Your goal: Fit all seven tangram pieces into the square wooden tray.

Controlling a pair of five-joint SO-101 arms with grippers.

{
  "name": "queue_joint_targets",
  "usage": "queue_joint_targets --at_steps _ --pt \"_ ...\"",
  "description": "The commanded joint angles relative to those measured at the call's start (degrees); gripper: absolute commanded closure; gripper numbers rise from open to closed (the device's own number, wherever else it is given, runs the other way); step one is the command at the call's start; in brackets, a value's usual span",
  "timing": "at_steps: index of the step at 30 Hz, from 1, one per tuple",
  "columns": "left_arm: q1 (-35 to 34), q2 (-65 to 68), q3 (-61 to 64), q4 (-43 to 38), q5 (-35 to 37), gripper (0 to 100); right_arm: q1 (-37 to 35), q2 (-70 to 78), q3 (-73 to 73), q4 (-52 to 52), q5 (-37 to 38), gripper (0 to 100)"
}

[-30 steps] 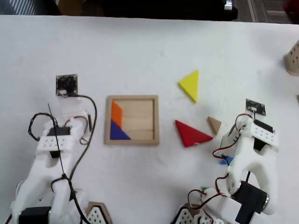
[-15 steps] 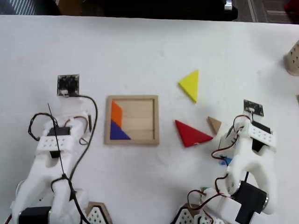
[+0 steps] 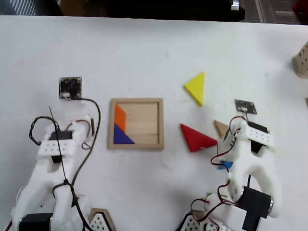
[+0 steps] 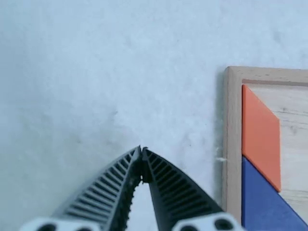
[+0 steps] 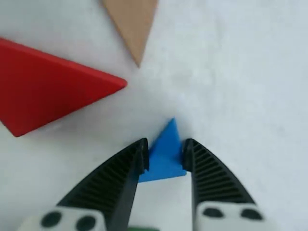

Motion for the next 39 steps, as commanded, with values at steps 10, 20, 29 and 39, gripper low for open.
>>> queue_joint_targets --at_steps 10,20,29,39 --pt "0.57 -2.07 -0.44 -1.23 -0.62 97 -5.76 0.04 -8.79 -0.22 5.36 88.3" --pt "0.57 -2.07 -0.44 -1.41 -0.62 97 -0.04 -5.58 -2.81 4.0 -4.48 87.8" --pt "0.57 -1.98 -0.44 -1.49 -0.62 97 -1.45 -23.43 13.19 -4.7 -8.88 76.5" --pt "0.66 -1.89 -0.44 -1.49 -0.7 97 -0.57 -3.12 2.73 -0.92 -11.25 76.5"
